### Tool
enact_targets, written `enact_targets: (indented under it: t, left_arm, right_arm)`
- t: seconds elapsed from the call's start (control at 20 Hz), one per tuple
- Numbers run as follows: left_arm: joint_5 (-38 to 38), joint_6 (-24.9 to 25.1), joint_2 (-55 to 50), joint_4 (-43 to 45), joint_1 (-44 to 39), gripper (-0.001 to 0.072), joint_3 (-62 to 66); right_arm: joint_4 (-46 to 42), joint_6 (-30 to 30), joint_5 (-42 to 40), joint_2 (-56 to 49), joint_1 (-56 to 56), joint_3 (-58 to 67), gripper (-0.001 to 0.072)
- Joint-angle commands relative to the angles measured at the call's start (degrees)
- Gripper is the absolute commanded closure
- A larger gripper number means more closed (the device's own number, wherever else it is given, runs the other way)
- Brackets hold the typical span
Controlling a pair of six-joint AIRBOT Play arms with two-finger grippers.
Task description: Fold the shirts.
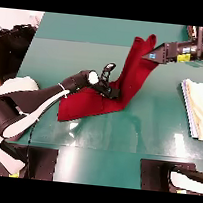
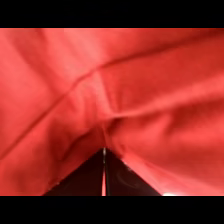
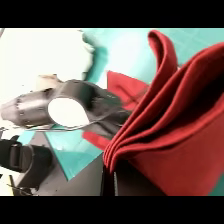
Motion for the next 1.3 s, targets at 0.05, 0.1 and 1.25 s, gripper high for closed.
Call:
enact_targets:
  t: [0.05,0.1,1.25]
  left_arm:
    - [-5.4,-0.1,4.2,2.2,5.8,0.0679,0.1]
    - [-7.2,0.0,7.1,5.3,8.5,0.0679,0.1]
    - [-17.6,0.1,40.3,20.9,41.2,0.0678,0.1]
  right_arm:
    - [0.8,0.1,-4.7,0.1,7.3,0.7,0.0692]
    - [0.8,0.1,-5.8,0.0,9.2,0.7,0.0692]
    - [-11.2,-1.9,-17.9,-7.3,6.3,-24.7,0.0058]
